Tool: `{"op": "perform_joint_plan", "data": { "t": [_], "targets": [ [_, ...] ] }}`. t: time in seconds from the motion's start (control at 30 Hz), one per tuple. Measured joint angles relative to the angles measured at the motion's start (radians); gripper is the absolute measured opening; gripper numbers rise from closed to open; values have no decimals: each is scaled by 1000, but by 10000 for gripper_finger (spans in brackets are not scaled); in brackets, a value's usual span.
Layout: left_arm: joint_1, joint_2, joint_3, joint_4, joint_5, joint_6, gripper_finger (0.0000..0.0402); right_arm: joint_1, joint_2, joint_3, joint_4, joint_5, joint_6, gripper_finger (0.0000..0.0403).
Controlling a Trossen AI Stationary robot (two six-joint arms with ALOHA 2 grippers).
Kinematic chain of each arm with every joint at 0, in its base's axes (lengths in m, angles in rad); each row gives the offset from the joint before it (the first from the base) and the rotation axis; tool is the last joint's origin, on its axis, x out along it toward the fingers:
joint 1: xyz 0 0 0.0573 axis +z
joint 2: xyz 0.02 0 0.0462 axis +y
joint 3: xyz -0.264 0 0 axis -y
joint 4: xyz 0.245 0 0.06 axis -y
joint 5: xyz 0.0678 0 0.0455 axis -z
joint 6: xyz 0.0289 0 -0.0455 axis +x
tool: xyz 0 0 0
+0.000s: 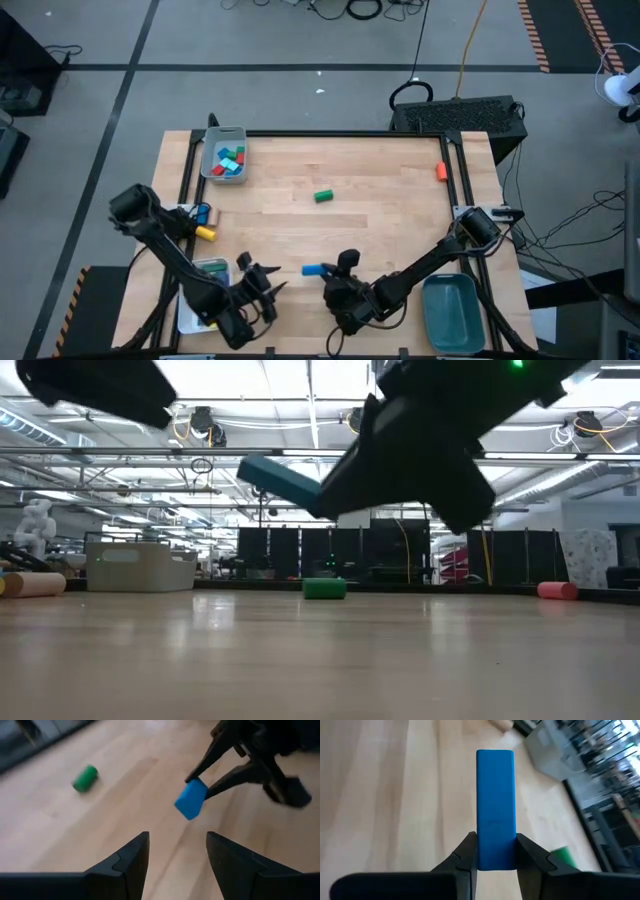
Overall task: Sort blocks by size
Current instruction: Put the light blue rectangular block into the white bin
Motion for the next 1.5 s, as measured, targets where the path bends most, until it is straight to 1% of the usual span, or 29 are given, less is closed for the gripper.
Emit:
{"op": "perform_joint_plan", "data": {
  "t": [0.07,0.17,0.3,0.5,0.63,0.73,0.93,1.03,1.1,1.2,1.43,1.5],
  "targets": [
    [24,8,0,51,39,-34,199,0,0,0,24,25,-30,75],
    [52,11,0,102,87,-39,199,0,0,0,69,34,-89,76],
    [79,11,0,123,96,-46,199,4,-3,0,116,62,-133,76],
    [123,9,0,131,120,-46,199,8,-3,0,114,122,-158,76],
    [142,9,0,147,122,-46,202,8,-3,0,113,123,-158,77],
    [155,9,0,162,121,-37,224,9,-3,0,115,122,-158,77],
    [178,9,0,161,126,10,298,10,-3,0,115,121,-161,77],
    [191,8,0,162,147,15,308,10,-3,0,114,120,-161,77],
    [195,8,0,169,155,15,302,10,-3,0,115,122,-161,77],
    [204,8,0,198,176,14,280,10,-3,0,116,130,-161,77],
    [222,8,0,224,210,16,198,10,-3,0,115,135,-162,77],
    [229,8,1,239,231,38,173,10,-3,0,113,136,-169,77]
  ]
}}
